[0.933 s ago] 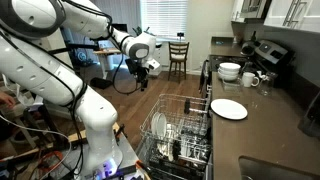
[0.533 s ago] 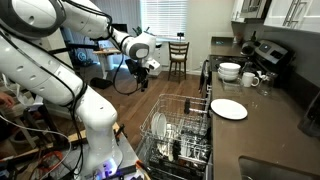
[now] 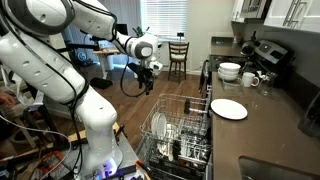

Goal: Remove the white plate on the right from the dishwasher and place it on top of the white plate on the countertop

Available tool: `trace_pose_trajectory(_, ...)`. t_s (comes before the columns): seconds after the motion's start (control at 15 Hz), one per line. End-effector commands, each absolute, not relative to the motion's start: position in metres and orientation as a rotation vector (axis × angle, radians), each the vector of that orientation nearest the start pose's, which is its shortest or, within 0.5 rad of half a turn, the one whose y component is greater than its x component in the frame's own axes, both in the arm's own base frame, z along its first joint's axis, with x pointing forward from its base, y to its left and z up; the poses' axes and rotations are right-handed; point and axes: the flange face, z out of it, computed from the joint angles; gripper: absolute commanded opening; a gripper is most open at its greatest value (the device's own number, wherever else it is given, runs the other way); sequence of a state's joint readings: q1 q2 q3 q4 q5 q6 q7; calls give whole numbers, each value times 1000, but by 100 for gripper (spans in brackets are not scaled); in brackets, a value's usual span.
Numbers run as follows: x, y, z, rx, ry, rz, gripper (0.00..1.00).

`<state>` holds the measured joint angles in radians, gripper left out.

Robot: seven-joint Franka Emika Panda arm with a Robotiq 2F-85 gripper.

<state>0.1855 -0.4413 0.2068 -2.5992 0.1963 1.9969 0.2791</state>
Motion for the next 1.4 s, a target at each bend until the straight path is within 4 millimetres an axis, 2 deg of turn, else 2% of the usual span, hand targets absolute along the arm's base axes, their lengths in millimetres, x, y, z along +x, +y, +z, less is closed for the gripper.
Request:
trace_pose_trajectory(0.0, 371, 152, 382, -3133, -217, 304, 100)
trace_pose_trajectory(0.13, 384, 152, 375, -3128, -330, 307, 100)
trace_pose_trajectory(0.33, 403, 144, 359, -3102, -406, 313, 100)
trace_pose_trajectory(0.73, 431, 129, 322, -3150, -365, 369, 100)
trace_pose_trajectory(1.2, 450, 120, 272, -3110, -319, 455, 100)
trace_pose_trajectory(1.27, 450, 120, 270, -3092, -303, 496, 100)
trace_pose_trajectory(1.33, 441, 122, 276, -3114, -303, 468, 100)
